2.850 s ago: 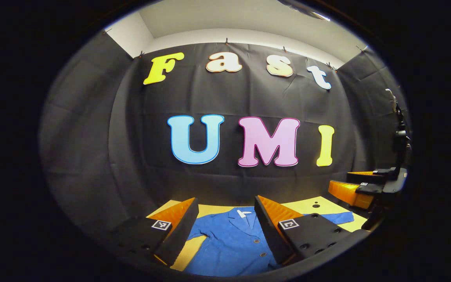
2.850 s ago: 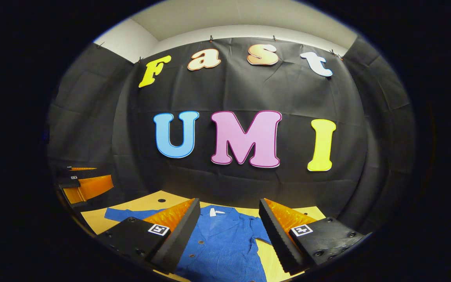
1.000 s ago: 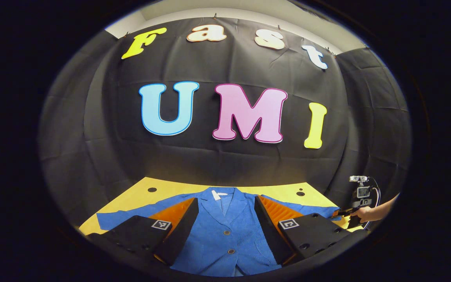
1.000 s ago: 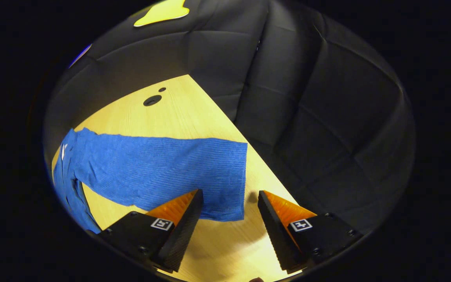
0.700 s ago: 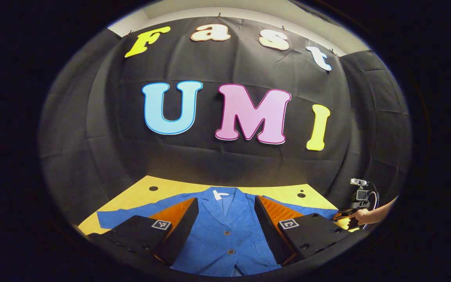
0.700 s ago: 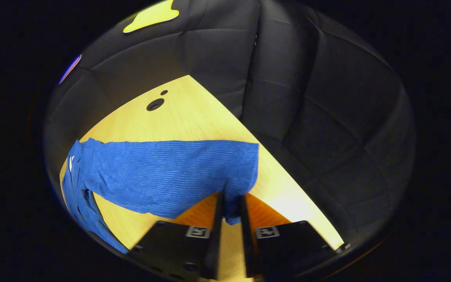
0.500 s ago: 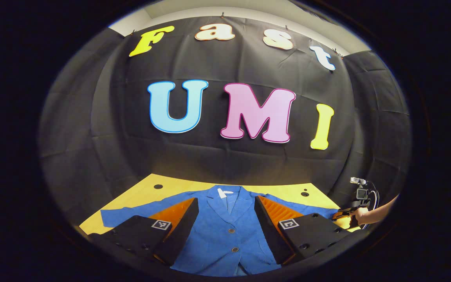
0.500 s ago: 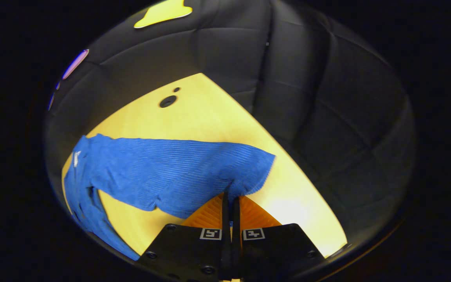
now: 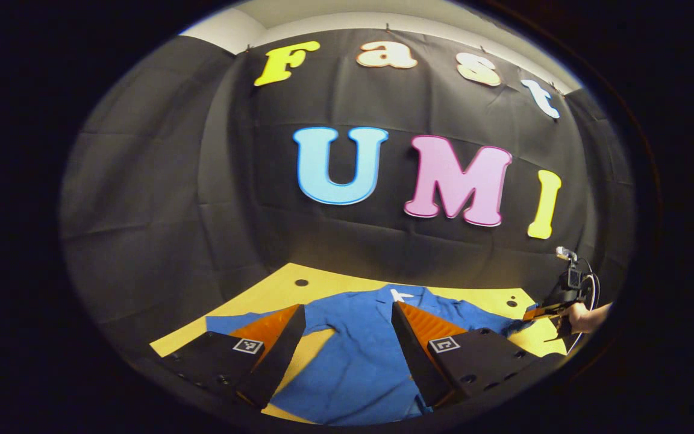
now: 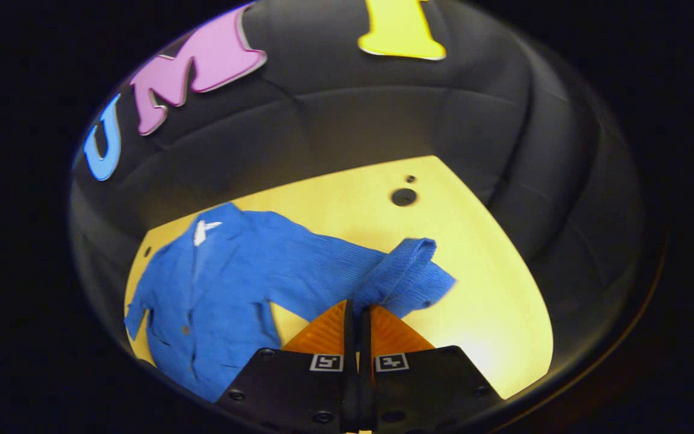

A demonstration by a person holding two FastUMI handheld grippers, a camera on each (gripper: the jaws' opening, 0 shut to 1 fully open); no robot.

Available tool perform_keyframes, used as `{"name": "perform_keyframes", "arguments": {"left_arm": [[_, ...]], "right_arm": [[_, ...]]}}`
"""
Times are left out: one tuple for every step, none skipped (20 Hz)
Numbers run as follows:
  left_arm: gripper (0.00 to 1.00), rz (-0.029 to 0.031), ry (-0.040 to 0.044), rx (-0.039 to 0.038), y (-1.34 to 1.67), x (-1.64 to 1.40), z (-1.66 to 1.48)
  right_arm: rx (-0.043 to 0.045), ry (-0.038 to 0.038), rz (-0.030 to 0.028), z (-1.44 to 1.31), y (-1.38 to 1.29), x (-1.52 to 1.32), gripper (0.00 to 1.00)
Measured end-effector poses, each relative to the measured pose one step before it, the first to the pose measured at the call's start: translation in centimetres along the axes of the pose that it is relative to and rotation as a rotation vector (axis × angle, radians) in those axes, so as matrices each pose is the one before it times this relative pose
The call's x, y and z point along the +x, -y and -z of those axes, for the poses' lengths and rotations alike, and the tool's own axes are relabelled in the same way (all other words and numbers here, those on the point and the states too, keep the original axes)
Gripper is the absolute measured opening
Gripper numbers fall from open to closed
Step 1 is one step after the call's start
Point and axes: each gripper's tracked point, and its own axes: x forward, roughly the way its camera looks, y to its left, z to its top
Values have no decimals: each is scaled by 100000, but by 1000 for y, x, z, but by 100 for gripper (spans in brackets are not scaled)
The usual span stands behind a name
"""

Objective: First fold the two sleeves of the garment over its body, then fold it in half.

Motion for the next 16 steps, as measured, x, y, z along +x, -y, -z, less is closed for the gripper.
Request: {"name": "perform_keyframes", "arguments": {"left_arm": [[82, -2371, 232, -1206, -1245, -534, 16], [82, -2482, 65, -1021, -1344, -410, 46], [82, -2451, -191, -969, -1371, -650, 435], [82, -2344, -610, -1129, -1196, -363, 355], [82, -2260, -520, -1454, -1164, -537, 295], [82, -1803, -238, -1627, -1091, -449, 217], [82, -1893, -188, -1264, -1200, -461, 231], [82, -2314, -98, -922, -1274, -396, 122], [82, -1983, 32, -659, -1170, -440, 160], [82, -1955, 48, -605, -1124, -395, 15], [82, -1971, -109, -632, -1055, -376, 201], [82, -1817, -215, -689, -1077, -330, 121], [82, -1556, -52, -632, -865, -334, 128], [82, -1222, 57, -503, -750, -327, 58], [82, -926, -266, -266, -716, -289, 271], [82, -568, -382, -74, -571, -252, 180]], "right_arm": [[-2232, 1496, -5589, -1352, -3296, 129, 4], [-2009, 1071, -5958, -988, -3335, 601, 5], [-1986, 229, -5355, -873, -3266, 703, 5], [-1728, -206, -5494, -358, -3368, 735, 5], [-1469, -753, -4595, -206, -3119, 709, 5], [-1875, -1231, -4479, 362, -3126, 1045, 4], [-2080, -1120, -3729, 346, -2780, 1222, 5], [-2244, -1423, -3383, 437, -2706, 1402, 4], [-1432, -2109, -3536, 708, -2473, 1284, 4], [-637, -2867, -3995, 1042, -2764, 1271, 4], [-219, -2255, -3900, 857, -2503, 1088, 5], [-461, -1554, -3615, 829, -2183, 1352, 5], [-466, -1173, -4132, 1044, -2382, 1447, 5], [-800, -165, -2565, 605, -1717, 1261, 5], [-1102, 667, -1340, 434, -1278, 1143, 4], [-591, 761, 828, 442, -708, 598, 6]]}}
